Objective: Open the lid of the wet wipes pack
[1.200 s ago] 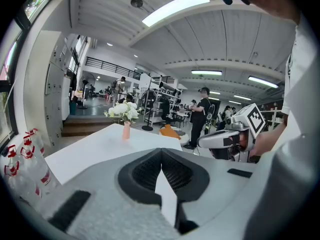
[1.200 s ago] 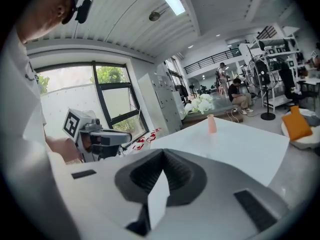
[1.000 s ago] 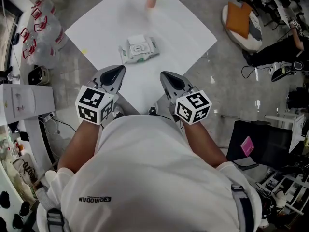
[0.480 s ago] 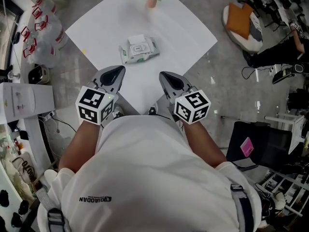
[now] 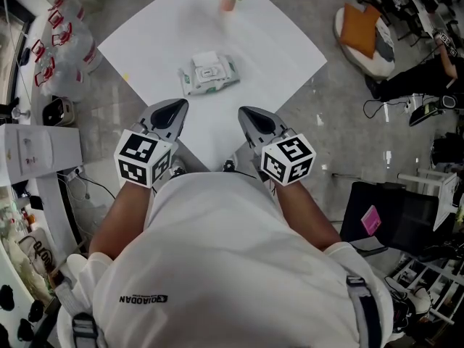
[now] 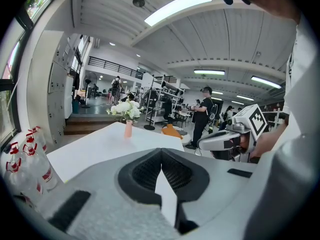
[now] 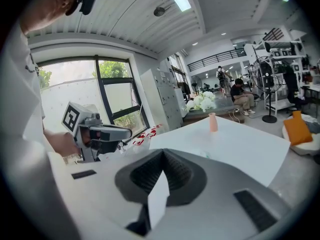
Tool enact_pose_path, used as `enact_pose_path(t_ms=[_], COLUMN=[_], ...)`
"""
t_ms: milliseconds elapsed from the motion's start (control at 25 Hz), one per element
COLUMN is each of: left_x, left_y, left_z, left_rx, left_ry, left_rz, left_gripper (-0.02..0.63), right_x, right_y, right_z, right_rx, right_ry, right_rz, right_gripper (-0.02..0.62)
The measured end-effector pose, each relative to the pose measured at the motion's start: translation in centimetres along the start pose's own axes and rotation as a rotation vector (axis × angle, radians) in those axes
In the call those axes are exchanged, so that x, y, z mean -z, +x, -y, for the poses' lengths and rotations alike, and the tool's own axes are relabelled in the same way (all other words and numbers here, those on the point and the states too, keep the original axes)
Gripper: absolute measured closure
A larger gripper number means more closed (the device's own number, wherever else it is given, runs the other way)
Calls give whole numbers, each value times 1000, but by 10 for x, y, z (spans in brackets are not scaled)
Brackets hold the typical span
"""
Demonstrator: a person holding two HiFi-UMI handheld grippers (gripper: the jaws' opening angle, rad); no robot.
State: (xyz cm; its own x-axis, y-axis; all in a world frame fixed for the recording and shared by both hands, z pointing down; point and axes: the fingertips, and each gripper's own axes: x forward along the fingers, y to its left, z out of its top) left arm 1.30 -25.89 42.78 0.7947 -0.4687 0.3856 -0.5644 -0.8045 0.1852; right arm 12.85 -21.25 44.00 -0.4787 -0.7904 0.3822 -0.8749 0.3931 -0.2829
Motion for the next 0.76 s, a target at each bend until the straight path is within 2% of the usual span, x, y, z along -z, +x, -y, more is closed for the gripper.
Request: enact_pose_path(t_ms=[760], left_x=[-2], left_y=[-2], left_z=[-2], left_rx=[5], left_ry=[4], left_rz=[2], left_gripper=[597], right_x=[-2], right_y=[3], right_z=[-5], right_rx=[-2], right_ry=[-15], right_rz=[-9], right_gripper=[591])
